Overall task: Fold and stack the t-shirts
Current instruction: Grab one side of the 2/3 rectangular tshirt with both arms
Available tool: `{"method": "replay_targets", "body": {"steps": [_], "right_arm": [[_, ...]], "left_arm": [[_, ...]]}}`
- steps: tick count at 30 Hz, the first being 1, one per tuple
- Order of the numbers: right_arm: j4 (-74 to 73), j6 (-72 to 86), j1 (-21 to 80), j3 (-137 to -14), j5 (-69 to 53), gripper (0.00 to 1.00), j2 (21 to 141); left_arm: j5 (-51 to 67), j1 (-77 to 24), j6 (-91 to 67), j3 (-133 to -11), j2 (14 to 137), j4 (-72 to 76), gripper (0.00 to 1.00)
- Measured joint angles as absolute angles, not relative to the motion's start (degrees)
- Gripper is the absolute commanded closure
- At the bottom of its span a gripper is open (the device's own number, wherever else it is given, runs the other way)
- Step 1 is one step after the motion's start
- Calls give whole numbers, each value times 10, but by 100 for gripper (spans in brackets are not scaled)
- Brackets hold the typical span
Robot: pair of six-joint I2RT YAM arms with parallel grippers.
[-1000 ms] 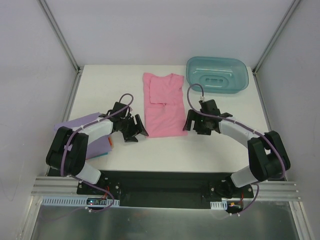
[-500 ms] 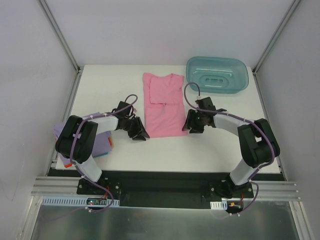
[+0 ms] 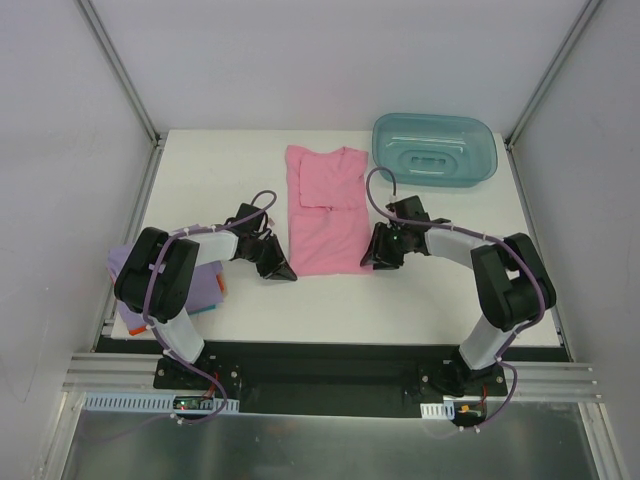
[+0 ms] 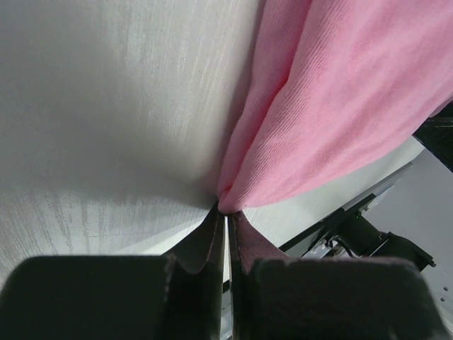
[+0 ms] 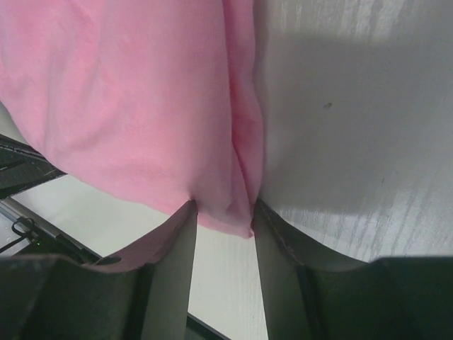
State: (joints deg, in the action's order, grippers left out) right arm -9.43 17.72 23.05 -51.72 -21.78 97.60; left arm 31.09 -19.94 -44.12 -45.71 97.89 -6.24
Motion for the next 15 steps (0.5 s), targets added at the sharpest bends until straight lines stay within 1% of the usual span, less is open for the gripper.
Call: {"method": "replay_targets", "body": {"steps": [11,13,14,15], "right_arm": [[-127,169,231,-507,-219,56,959],[-129,168,231,-507,-220,60,959],[-129,168,231,-507,-220,64,959],[-131,166,231,-507,-220,78,959]], "left_arm": [[304,-203,-438,-457,975,-62,100],[297,-204,-437,-456,971,-62,100],[295,-207,-436,-455,969,-62,100],[293,-207,-435,-454,966,-62,100]]}}
